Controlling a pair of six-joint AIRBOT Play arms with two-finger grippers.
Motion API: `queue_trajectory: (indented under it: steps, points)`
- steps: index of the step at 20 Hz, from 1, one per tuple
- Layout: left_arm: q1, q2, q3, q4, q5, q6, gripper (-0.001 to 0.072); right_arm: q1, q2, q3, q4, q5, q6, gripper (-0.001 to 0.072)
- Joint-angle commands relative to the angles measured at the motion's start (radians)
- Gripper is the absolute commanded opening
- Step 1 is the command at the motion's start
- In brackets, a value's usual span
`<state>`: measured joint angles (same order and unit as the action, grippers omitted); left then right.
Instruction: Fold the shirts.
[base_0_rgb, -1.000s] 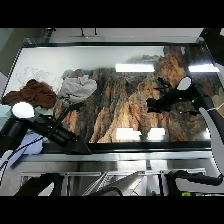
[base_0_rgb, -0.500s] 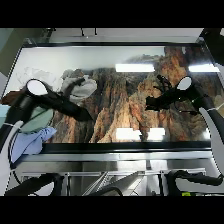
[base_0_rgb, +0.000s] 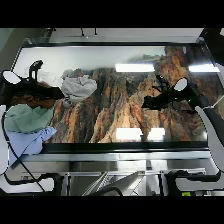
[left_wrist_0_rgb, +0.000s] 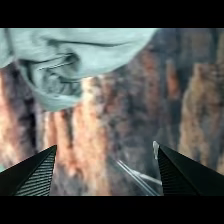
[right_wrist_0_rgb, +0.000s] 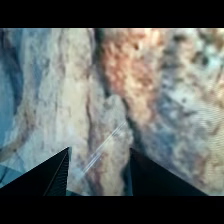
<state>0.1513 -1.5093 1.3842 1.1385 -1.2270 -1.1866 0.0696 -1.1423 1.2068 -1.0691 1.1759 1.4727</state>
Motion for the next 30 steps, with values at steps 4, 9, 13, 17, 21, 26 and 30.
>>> queue_trajectory:
  steps: [4, 9, 13, 17, 21, 26, 30]
  points:
    - [-0.023, -0.227, 0.006, 0.010, 0.157, 0.001, 0.0678, -0.001, -0.014, 0.000, -0.001, -0.028, 0.000, 0.0413]
    - [-0.083, -0.293, 0.013, -0.012, 0.281, 0.019, 0.0461, 0.000, -0.018, 0.000, 0.000, -0.028, 0.001, 0.0291]
    - [-0.106, -0.285, 0.132, -0.018, 0.136, 0.020, 0.0012, -0.001, -0.018, 0.000, -0.001, -0.028, -0.007, 0.0226]
    - [-0.226, -0.154, 0.275, -0.257, -0.077, 0.134, 0.0012, -0.008, -0.018, 0.000, -0.004, -0.044, -0.007, 0.0225]
    - [-0.422, -0.006, 0.335, -0.423, -0.151, 0.137, 0.0011, -0.045, -0.017, 0.000, -0.011, -0.022, -0.008, 0.0226]
    - [-0.643, 0.076, 0.333, -0.414, -0.190, 0.074, 0.0012, -0.055, -0.017, -0.002, -0.008, 0.141, -0.049, 0.0241]
    - [-0.653, 0.076, 0.334, -0.332, -0.132, 0.006, 0.0011, -0.035, -0.018, -0.055, 0.061, 0.144, -0.073, 0.0552]
